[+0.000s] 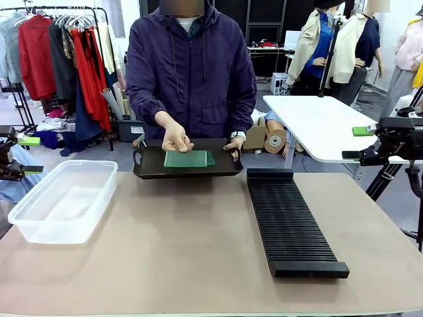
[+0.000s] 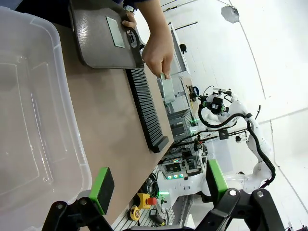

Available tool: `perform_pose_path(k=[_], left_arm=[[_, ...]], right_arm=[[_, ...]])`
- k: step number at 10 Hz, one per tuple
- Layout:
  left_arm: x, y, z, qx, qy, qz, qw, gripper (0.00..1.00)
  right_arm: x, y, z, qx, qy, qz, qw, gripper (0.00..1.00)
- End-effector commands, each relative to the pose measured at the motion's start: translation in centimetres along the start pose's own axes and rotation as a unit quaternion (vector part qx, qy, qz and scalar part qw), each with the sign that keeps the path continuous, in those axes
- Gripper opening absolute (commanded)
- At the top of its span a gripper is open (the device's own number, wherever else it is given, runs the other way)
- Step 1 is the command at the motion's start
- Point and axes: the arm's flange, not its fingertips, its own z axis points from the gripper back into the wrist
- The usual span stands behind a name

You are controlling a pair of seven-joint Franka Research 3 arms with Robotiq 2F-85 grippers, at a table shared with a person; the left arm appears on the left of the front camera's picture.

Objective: Sort PCBs into racks and boxes based on the side picked up.
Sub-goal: Pick up the Blank PCB handed by the Human.

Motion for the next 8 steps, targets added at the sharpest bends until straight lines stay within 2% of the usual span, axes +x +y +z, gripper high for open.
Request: perform_pose_path(k=[1, 5, 8], left_arm=[[0.1, -0.1, 0.0, 0.002, -0.001, 0.007, 1.0, 1.0], [0.1, -0.1, 0.0, 0.002, -0.001, 0.007, 1.0, 1.0], [0.1, -0.1, 0.0, 0.002, -0.001, 0.007, 1.0, 1.0]], right_arm=[[0.1, 0.1, 0.1, 0.001, 0.0, 0.002, 1.0, 1.0], [0.0, 0.0, 0.0, 0.0, 0.0, 0.0, 1.0, 1.0], [1.4, -0.6, -2.6, 0.014, 0.008, 0.009, 1.0, 1.0]])
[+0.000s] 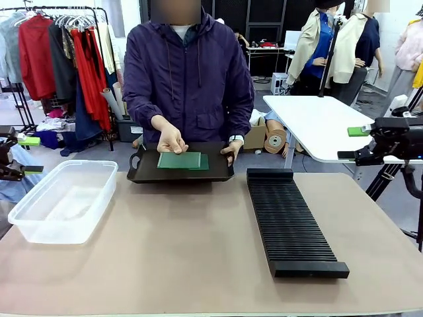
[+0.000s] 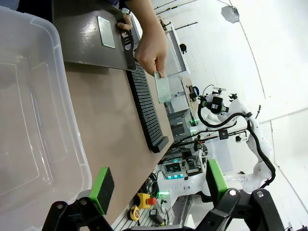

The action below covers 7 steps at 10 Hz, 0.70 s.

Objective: Sort PCBs into racks and boxes based on the side picked up.
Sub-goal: Pick up the Blank PCB handed by the Human.

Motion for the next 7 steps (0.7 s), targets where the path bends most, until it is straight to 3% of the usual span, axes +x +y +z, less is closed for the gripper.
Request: perform_pose_path(k=[1, 7], left_arm=[[0.1, -0.1, 0.0, 0.002, -0.001, 0.007, 1.0, 1.0], [0.1, -0.1, 0.0, 0.002, -0.001, 0.007, 1.0, 1.0]], right_arm=[[1.6, -1.2, -2.0, 0.017, 0.0, 0.005, 1.0, 1.0], [3.4, -5.2, -9.6, 0.042, 0.055, -0.012, 0.998, 1.0]])
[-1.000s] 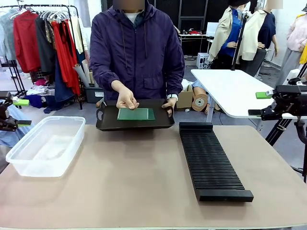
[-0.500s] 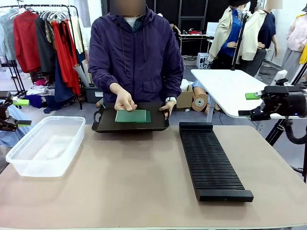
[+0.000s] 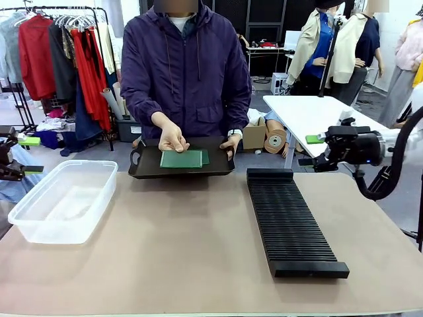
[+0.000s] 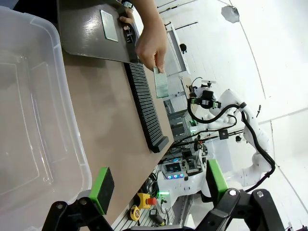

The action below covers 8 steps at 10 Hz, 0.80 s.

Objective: Sort PCBs into racks and boxes based on the side picked up.
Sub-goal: Pick up the Blank PCB handed by the Human.

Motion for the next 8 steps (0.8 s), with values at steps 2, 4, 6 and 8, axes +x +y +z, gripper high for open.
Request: perform_pose_path(k=[2, 4, 6, 8], left_arm=[[0.1, -0.1, 0.0, 0.002, -0.001, 0.007, 1.0, 1.0], [0.1, -0.1, 0.0, 0.002, -0.001, 0.007, 1.0, 1.0], [0.1, -0.1, 0.0, 0.002, -0.001, 0.007, 1.0, 1.0], [0.1, -0.1, 0.0, 0.002, -0.001, 0.007, 1.0, 1.0]], right_arm=[[2.5, -1.5, -2.6, 0.002, 0.009, 0.018, 1.0, 1.0], [3.8, -2.8, -4.9, 0.006, 0.012, 0.02, 1.0, 1.0], [4.8, -4.4, -7.3, 0.01, 0.02, 0.014, 1.0, 1.0], [5.4, -6.4, -9.4, 0.026, 0.015, 0.019, 0.999, 1.0]])
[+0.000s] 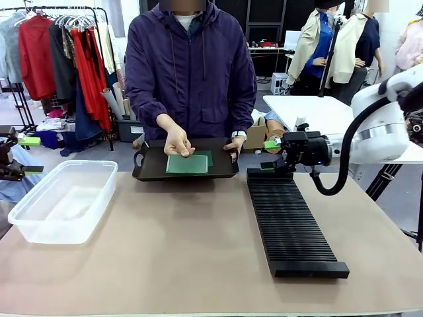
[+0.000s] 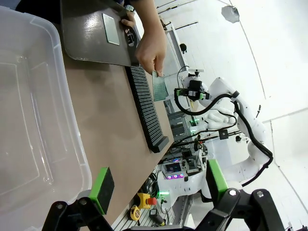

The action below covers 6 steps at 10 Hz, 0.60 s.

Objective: Sort PCBs into racks and boxes based on the side picked up.
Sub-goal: Pick up the Blank PCB handed by the Human.

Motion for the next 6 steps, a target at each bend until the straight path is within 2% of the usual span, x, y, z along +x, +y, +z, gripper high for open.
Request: perform_pose_path(k=[1, 6], left_arm=[[0.1, -0.1, 0.1, 0.002, -0.001, 0.007, 1.0, 1.0], [0.1, -0.1, 0.1, 0.002, -0.001, 0.007, 1.0, 1.0]], right_arm=[[1.3, -1.9, -1.7, 0.021, -0.012, 0.025, 0.999, 1.0], [2.1, -4.1, -6.2, 0.029, -0.028, 0.004, 0.999, 1.0]])
